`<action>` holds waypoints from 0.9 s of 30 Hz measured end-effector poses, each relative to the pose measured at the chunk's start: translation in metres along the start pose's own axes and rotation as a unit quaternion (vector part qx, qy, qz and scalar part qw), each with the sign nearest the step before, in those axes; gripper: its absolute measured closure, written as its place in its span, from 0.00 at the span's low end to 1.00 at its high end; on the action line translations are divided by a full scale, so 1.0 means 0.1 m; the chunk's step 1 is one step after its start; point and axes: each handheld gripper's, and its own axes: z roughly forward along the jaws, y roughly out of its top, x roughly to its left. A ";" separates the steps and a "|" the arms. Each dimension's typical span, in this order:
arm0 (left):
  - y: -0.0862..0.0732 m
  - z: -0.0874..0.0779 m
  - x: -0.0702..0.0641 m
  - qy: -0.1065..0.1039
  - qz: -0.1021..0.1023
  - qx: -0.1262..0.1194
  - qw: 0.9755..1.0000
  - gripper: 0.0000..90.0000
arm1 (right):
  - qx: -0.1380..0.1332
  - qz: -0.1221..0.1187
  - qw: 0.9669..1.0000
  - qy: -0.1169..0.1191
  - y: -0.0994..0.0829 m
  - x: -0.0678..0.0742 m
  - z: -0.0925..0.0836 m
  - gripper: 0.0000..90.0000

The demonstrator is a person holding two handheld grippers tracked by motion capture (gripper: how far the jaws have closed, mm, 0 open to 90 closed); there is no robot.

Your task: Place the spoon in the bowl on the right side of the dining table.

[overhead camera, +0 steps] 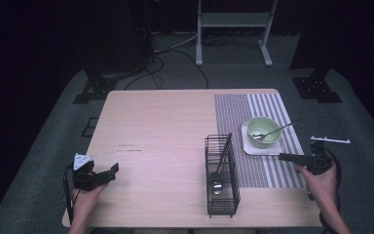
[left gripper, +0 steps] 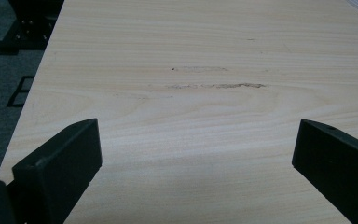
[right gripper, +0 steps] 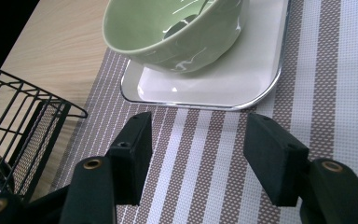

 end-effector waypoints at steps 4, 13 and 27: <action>0.00 0.00 0.00 0.000 0.000 0.000 1.000 0.00 | 0.004 -0.006 1.000 0.000 -0.03 0.04 0.00 0.46; 0.00 0.00 0.00 0.000 0.002 0.000 1.000 0.00 | 0.010 -0.021 1.000 -0.002 -0.12 0.12 -0.01 0.45; 0.00 0.00 -0.01 0.000 0.002 0.000 1.000 0.00 | 0.018 -0.022 1.000 0.007 -0.31 0.16 -0.03 0.45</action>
